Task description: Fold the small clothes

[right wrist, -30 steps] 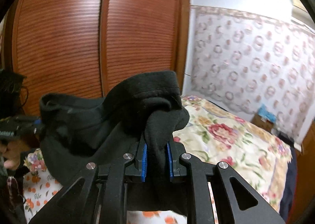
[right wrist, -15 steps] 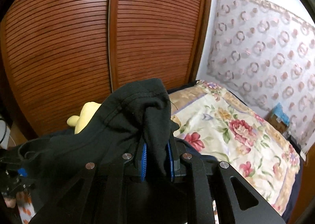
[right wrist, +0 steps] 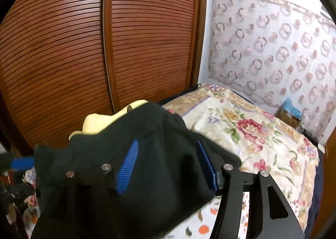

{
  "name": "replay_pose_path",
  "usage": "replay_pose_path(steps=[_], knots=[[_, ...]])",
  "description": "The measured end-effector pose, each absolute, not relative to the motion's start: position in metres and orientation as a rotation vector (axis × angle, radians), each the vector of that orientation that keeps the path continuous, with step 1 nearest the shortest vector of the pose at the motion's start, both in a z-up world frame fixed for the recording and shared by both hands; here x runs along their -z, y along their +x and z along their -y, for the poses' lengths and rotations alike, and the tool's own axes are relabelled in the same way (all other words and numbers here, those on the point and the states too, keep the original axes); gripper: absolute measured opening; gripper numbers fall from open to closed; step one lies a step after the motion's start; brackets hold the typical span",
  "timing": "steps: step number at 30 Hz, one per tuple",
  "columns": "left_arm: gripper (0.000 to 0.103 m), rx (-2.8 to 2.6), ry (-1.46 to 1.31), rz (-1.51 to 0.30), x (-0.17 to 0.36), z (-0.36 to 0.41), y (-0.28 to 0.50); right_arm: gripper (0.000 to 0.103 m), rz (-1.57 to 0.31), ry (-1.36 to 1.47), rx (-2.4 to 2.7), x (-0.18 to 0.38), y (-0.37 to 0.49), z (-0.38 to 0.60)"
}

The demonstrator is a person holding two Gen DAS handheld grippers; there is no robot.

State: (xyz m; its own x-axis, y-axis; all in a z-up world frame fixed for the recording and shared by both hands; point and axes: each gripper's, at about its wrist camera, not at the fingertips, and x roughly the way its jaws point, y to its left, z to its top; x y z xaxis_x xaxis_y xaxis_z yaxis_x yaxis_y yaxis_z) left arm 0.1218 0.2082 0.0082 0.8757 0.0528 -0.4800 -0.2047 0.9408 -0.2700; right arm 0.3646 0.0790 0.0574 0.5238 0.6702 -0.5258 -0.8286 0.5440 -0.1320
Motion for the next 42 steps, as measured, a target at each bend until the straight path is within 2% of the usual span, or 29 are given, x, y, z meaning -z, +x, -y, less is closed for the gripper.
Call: replay_pose_path(steps=[6, 28, 42], knots=[[0.091, -0.157, -0.241, -0.501, -0.015, -0.193, 0.117, 0.062, -0.448, -0.355, -0.897, -0.061, 0.315, -0.04], [0.091, 0.014, -0.113, -0.485, -0.018, -0.102, 0.091, 0.078, -0.393, -0.205, -0.68, -0.058, 0.148, 0.095], [0.091, 0.061, -0.062, -0.422, -0.052, -0.042, 0.079, 0.08, -0.315, -0.099, -0.433, -0.082, 0.048, 0.145]])
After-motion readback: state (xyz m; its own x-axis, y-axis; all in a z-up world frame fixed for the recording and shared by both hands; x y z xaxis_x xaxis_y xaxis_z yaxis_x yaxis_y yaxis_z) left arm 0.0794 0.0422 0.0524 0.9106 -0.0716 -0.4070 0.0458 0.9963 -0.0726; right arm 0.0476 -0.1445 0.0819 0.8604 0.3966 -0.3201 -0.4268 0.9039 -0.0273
